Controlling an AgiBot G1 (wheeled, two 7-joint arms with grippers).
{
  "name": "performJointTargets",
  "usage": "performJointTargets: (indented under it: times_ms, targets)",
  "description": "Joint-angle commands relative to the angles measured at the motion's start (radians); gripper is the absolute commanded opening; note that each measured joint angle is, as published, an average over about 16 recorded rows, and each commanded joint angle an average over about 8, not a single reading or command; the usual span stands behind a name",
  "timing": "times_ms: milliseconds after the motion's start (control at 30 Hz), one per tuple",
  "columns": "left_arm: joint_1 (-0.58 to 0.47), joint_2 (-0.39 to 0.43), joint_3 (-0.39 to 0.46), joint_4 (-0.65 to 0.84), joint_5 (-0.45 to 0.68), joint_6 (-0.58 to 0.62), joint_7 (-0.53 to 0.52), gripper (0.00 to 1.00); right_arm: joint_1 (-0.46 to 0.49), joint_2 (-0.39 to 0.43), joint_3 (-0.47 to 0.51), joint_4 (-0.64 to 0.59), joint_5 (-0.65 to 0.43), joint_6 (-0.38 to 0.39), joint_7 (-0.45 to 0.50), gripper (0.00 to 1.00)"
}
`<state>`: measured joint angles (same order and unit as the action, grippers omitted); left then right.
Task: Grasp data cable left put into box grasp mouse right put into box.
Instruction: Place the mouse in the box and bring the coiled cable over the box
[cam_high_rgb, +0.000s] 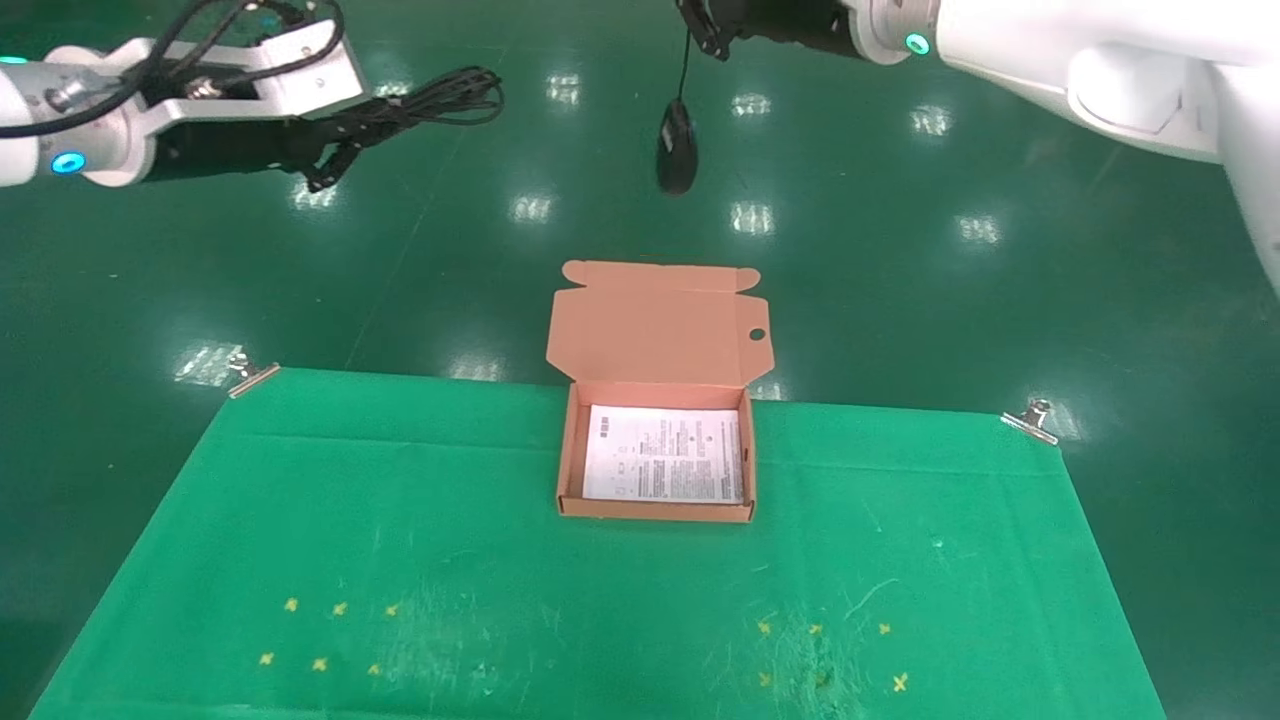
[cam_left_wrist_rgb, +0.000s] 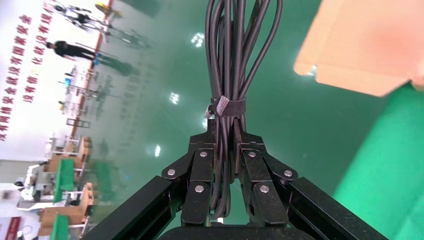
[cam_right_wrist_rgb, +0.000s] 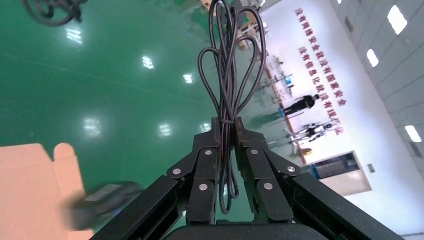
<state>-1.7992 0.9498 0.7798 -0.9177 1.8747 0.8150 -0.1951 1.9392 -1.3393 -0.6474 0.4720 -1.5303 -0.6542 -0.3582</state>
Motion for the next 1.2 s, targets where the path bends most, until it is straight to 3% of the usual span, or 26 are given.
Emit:
performJointTargets:
  times_ms: [33, 633, 1200]
  targets:
    - [0.002, -0.001, 0.002, -0.002, 0.007, -0.003, -0.001, 0.00, 0.000, 0.001, -0.003, 0.001, 0.005, -0.003, 0.000, 0.00]
    - [0.048, -0.090, 0.043, -0.075, 0.066, 0.091, -0.050, 0.00, -0.152, -0.007, -0.087, 0.042, -0.002, -0.048, 0.098, 0.00]
    - [0.051, -0.103, 0.055, -0.111, 0.114, 0.118, -0.122, 0.00, -0.229, -0.017, -0.198, 0.049, 0.016, -0.046, 0.177, 0.00]
